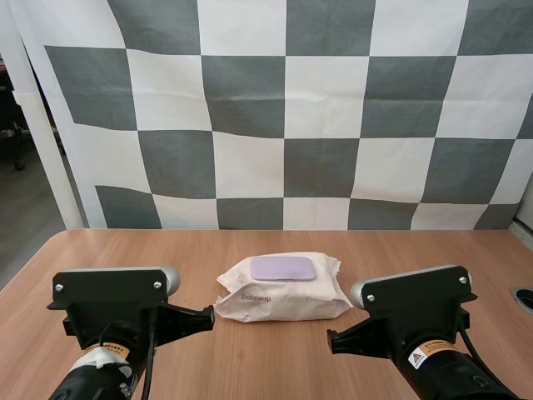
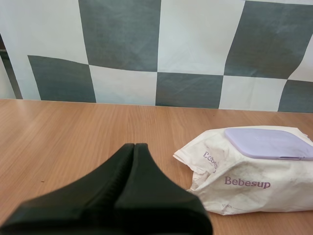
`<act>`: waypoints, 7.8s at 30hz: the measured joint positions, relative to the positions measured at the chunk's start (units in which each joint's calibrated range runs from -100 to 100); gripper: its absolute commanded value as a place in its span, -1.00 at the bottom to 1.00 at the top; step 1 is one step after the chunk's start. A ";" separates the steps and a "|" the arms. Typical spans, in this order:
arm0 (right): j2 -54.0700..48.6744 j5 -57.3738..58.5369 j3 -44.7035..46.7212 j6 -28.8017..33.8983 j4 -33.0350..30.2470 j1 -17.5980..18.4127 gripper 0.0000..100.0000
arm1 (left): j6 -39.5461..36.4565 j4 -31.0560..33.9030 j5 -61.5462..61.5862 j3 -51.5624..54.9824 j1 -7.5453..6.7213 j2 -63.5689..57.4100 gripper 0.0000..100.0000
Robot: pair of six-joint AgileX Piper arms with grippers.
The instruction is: Open the wet wipes lid
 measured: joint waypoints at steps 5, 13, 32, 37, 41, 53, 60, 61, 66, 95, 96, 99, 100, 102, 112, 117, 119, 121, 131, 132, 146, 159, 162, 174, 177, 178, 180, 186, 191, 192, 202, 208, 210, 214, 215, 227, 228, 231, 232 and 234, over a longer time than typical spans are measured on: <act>0.00 0.00 0.00 0.00 0.00 0.00 -1.00 | 0.00 0.00 0.00 0.00 0.00 0.00 -1.00; 0.00 0.00 0.00 0.00 0.00 0.00 -1.00 | 0.00 0.00 0.00 0.00 0.00 0.00 -1.00; 0.00 -0.52 0.00 0.00 2.14 0.00 -1.00 | 0.00 0.00 0.00 0.00 0.00 0.00 -1.00; 0.00 -0.52 0.00 0.00 3.25 0.00 -1.00 | 0.00 0.00 0.00 0.00 -1.30 0.00 -1.00; 0.00 -2.30 0.00 0.00 2.85 0.00 -1.00 | 0.10 0.47 0.00 0.00 -1.56 0.00 -1.00; 0.00 6.34 -16.15 0.00 1.29 0.00 -1.00 | 0.94 8.90 0.00 -15.49 -1.56 0.05 -1.00; 0.00 13.15 -26.75 0.00 1.54 0.00 -1.00 | 0.84 13.77 6.87 -25.88 -1.56 0.05 -1.00; 0.00 18.60 -29.43 0.00 2.19 0.00 -1.00 | 0.84 13.14 11.94 -29.44 -1.56 0.00 -1.00; 0.00 27.50 -34.44 -1.37 2.80 0.00 -1.00 | 1.11 12.42 25.49 -36.91 -1.56 0.00 -1.00; 20.27 47.28 -39.50 -19.87 0.62 0.00 1.00 | 30.84 -6.52 43.51 -37.56 -1.56 40.85 1.00; 21.75 47.28 -39.50 -20.47 0.12 0.00 1.00 | 31.76 -6.66 43.33 -37.56 -1.56 42.11 1.00; 25.58 47.28 -39.50 -22.30 0.09 0.00 1.00 | 35.64 -8.40 42.41 -36.40 -1.56 45.60 1.00; 26.98 46.73 -39.50 -22.93 0.22 0.00 1.00 | 37.19 -8.89 42.43 -35.77 -1.56 46.65 1.00; 28.61 45.72 -39.50 -23.70 0.22 0.00 1.00 | 39.99 -10.93 41.49 -34.33 -1.56 48.63 1.00; 31.03 42.72 -39.50 -26.63 0.34 0.00 1.00 | 55.21 -25.62 31.87 -25.72 -1.56 58.86 1.00; 31.03 42.72 -39.50 -26.93 0.34 0.00 1.00 | 62.35 -33.12 27.44 -25.14 -1.56 65.43 1.00; 31.37 42.72 -39.50 -27.22 0.34 0.00 1.00 | 65.48 -36.22 26.10 -25.14 -1.49 68.13 1.00; 32.25 42.72 -39.50 -27.22 0.34 0.00 1.00 | 68.25 -39.04 24.49 -25.14 -1.42 70.67 1.00; 39.00 41.25 -39.50 -29.53 3.93 0.00 1.00 | 83.19 -51.84 24.06 -27.05 -1.32 84.49 1.00; 39.55 41.25 -39.50 -30.22 4.79 0.00 1.00 | 84.72 -51.84 24.06 -27.68 -1.32 85.69 1.00; 44.31 41.25 -39.50 -38.35 11.88 0.00 1.00 | 91.18 -55.40 26.33 -33.82 -1.32 102.18 -0.91; 54.30 38.04 -39.50 -57.28 23.66 0.00 1.00 | 91.27 -55.00 30.36 -34.13 -1.32 103.11 -1.00; 58.24 36.74 -39.50 -61.30 25.11 0.00 1.00 | 91.27 -55.00 30.57 -34.13 -1.32 103.11 -1.00; 68.28 21.80 -39.50 -69.31 28.71 3.78 1.00 | 91.27 -54.46 31.36 -34.13 -1.32 103.11 -1.00; 70.44 15.54 -39.50 -69.31 28.35 6.02 1.00 | 91.27 -54.46 31.36 -34.13 -1.32 103.11 -1.00; 71.02 13.25 -39.50 -69.31 28.20 6.58 1.00 | 91.27 -54.34 31.36 -34.13 -1.32 103.11 -1.00; 72.35 9.41 -39.50 -69.39 28.06 7.71 1.00 | 91.27 -53.76 31.36 -34.13 -1.32 103.11 -1.00; 76.00 1.02 -39.50 -69.65 27.02 8.23 1.00 | 91.27 -53.35 31.36 -34.13 -1.32 103.11 -1.00; 77.10 -1.50 -39.50 -70.67 27.02 8.23 1.00 | 91.27 -53.25 31.36 -34.13 -1.32 103.11 -1.00; 77.15 -1.67 -39.50 -70.67 27.02 8.23 1.00 | 91.27 -53.25 31.36 -34.13 -1.32 103.11 -1.00; 77.26 0.21 -39.50 -70.67 26.87 8.23 0.12 | 91.27 -53.25 31.48 -34.13 -1.32 103.11 -1.00; 76.58 0.37 -39.50 -70.67 26.87 8.23 -0.12 | 91.27 -53.25 31.48 -34.13 -1.32 103.11 -1.00; 75.86 0.56 -39.50 -70.67 26.87 8.23 -0.40 | 91.27 -53.25 31.48 -34.13 -1.32 103.11 -1.00; 74.50 0.56 -39.50 -70.67 26.75 8.23 -1.00 | 91.27 -53.25 31.48 -34.13 -1.32 103.11 -1.00; 74.09 0.56 -39.50 -70.67 26.75 8.23 -1.00 | 91.27 -53.25 31.48 -34.13 -1.32 103.11 -1.00; 72.65 2.79 -39.50 -70.47 26.86 8.23 -1.00 | 91.27 -53.25 28.75 -34.13 -1.32 103.11 -1.00; 72.29 3.00 -39.50 -70.47 26.86 8.23 -1.00 | 91.27 -53.25 28.75 -34.13 -1.32 103.11 -1.00; 71.37 2.38 -39.68 -70.36 27.18 8.23 -1.00 | 91.27 -53.25 28.31 -34.13 -1.32 103.11 -1.00; 71.43 2.02 -39.68 -70.36 27.18 8.23 -1.00 | 91.27 -53.25 28.12 -34.13 -1.32 103.11 -1.00; 71.43 3.41 -39.68 -70.36 26.96 8.23 -1.00 | 91.27 -53.25 28.12 -34.13 -1.32 103.11 -1.00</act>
